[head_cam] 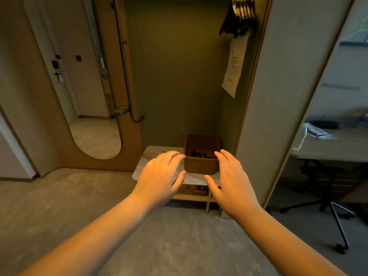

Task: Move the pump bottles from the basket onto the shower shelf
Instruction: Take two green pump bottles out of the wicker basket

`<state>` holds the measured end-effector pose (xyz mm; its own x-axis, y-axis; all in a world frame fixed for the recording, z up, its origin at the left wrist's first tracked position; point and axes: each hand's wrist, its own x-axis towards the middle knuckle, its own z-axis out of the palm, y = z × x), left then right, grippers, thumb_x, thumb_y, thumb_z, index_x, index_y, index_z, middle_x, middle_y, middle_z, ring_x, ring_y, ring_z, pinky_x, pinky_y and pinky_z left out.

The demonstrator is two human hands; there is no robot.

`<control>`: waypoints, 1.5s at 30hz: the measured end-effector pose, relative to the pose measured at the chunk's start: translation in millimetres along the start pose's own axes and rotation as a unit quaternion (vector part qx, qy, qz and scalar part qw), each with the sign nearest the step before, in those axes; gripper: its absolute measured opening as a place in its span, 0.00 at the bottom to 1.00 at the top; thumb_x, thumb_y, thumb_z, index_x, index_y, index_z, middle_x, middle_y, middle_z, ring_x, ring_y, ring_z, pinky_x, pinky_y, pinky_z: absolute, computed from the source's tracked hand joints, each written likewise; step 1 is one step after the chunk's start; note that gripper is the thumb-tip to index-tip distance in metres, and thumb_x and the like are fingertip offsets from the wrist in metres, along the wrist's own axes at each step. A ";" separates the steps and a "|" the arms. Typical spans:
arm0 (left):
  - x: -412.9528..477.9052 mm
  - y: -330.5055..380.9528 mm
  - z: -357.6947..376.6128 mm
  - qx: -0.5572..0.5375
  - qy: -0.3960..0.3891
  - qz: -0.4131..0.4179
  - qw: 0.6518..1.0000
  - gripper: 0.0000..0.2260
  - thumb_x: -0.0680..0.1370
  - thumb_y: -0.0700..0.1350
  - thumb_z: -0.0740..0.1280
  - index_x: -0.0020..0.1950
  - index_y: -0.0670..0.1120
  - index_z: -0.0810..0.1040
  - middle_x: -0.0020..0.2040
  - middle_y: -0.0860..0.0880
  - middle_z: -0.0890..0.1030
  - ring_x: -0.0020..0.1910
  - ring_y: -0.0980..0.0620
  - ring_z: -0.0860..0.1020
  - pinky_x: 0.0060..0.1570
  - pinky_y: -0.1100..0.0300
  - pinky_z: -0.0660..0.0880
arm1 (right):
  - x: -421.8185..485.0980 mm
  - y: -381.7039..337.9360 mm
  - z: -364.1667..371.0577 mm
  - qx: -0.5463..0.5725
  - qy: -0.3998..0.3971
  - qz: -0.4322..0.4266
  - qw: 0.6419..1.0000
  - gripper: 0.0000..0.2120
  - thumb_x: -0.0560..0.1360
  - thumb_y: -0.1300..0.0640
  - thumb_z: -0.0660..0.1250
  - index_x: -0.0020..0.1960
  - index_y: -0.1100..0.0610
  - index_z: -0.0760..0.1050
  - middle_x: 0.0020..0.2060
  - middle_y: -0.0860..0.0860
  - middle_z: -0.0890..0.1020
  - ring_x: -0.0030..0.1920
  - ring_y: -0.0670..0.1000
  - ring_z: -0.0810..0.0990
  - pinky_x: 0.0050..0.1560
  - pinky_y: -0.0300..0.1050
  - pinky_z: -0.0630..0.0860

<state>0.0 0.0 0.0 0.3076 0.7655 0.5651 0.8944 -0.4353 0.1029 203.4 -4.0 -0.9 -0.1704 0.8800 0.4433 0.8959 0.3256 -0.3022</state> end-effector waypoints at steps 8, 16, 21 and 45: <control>68.1 -81.1 80.8 -0.024 -0.037 -0.015 0.999 0.20 0.77 0.53 0.63 0.68 0.48 0.71 0.63 0.49 0.76 0.61 0.51 0.75 0.53 0.58 0.74 | 101.6 25.0 77.8 -0.015 -0.030 0.028 0.999 0.34 0.76 0.43 0.61 0.76 0.54 0.53 0.75 0.51 0.58 0.74 0.50 0.57 0.71 0.44 0.57; 116.8 -150.4 167.1 -0.060 -0.091 -0.038 0.993 0.22 0.78 0.53 0.61 0.71 0.48 0.67 0.66 0.50 0.72 0.64 0.51 0.71 0.58 0.56 0.71 | 171.4 45.6 169.8 0.021 -0.060 0.096 0.993 0.33 0.76 0.44 0.62 0.76 0.54 0.53 0.75 0.51 0.58 0.74 0.50 0.58 0.71 0.46 0.60; 147.2 -170.9 203.5 -0.068 -0.117 -0.045 0.990 0.23 0.78 0.53 0.60 0.71 0.48 0.65 0.67 0.50 0.71 0.65 0.52 0.69 0.58 0.55 0.70 | 202.6 68.3 193.4 0.021 -0.068 0.118 0.991 0.33 0.76 0.44 0.62 0.75 0.54 0.53 0.74 0.51 0.59 0.74 0.50 0.58 0.70 0.46 0.61; 351.1 -189.4 396.9 -0.028 -0.162 -0.120 0.979 0.21 0.79 0.54 0.58 0.71 0.50 0.64 0.66 0.50 0.72 0.62 0.51 0.72 0.55 0.56 0.72 | 407.2 288.3 287.1 0.092 -0.117 0.151 0.977 0.32 0.77 0.47 0.62 0.75 0.58 0.54 0.72 0.54 0.61 0.71 0.53 0.60 0.69 0.46 0.63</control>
<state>67.5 539.3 -145.9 0.1853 0.9554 0.2301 0.9375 -0.2421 0.2501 274.5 547.5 -149.8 -0.0184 0.9934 0.1128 0.8349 0.0774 -0.5450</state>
